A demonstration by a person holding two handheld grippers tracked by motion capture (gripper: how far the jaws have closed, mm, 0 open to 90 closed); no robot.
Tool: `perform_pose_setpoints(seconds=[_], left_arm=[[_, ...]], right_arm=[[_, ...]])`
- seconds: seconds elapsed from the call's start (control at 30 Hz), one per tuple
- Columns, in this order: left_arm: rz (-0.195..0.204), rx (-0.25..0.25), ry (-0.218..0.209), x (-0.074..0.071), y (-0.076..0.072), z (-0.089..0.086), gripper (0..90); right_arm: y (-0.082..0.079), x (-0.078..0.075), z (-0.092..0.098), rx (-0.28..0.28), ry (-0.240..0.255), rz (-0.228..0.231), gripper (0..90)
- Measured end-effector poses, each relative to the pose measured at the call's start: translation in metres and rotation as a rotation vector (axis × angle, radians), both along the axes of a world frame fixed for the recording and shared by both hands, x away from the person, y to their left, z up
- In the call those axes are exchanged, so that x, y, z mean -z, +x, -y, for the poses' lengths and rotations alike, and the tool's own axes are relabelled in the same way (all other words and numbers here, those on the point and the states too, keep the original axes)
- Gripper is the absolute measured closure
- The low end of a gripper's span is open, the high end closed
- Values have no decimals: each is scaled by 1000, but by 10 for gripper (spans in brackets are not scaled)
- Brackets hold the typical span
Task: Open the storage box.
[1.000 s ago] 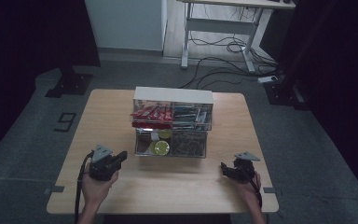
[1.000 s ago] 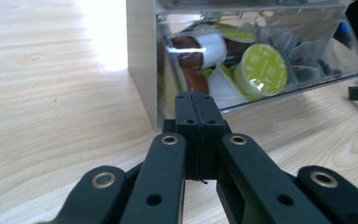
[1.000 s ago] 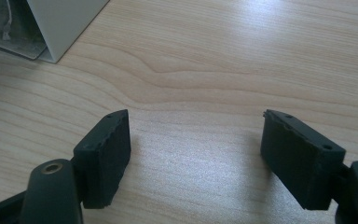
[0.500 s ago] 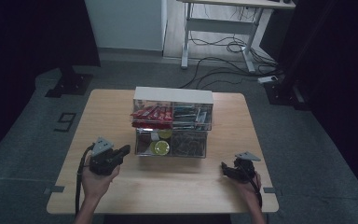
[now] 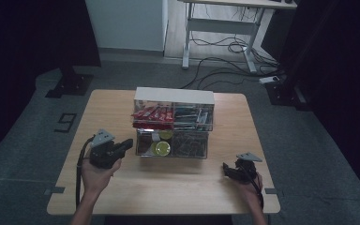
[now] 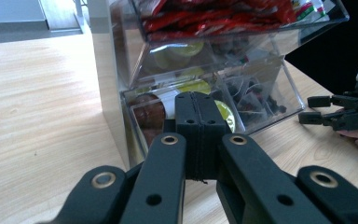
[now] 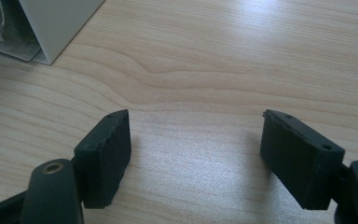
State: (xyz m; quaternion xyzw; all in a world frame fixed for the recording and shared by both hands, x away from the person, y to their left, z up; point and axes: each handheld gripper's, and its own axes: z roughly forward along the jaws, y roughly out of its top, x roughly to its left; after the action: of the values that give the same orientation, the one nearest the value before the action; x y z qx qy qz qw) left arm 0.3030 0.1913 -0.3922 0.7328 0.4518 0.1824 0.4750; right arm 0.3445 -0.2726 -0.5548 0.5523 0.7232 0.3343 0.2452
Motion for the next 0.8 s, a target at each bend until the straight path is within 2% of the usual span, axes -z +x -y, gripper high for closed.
perform_pose_setpoints(seconds=[0.57, 0.8], left_arm=[[1, 46, 5, -15, 9, 14, 900], [14, 72, 3, -26, 12, 23, 900]], right_arm=[[0, 0, 0, 1, 0, 0, 245], [0, 0, 0, 0, -2, 0, 245]])
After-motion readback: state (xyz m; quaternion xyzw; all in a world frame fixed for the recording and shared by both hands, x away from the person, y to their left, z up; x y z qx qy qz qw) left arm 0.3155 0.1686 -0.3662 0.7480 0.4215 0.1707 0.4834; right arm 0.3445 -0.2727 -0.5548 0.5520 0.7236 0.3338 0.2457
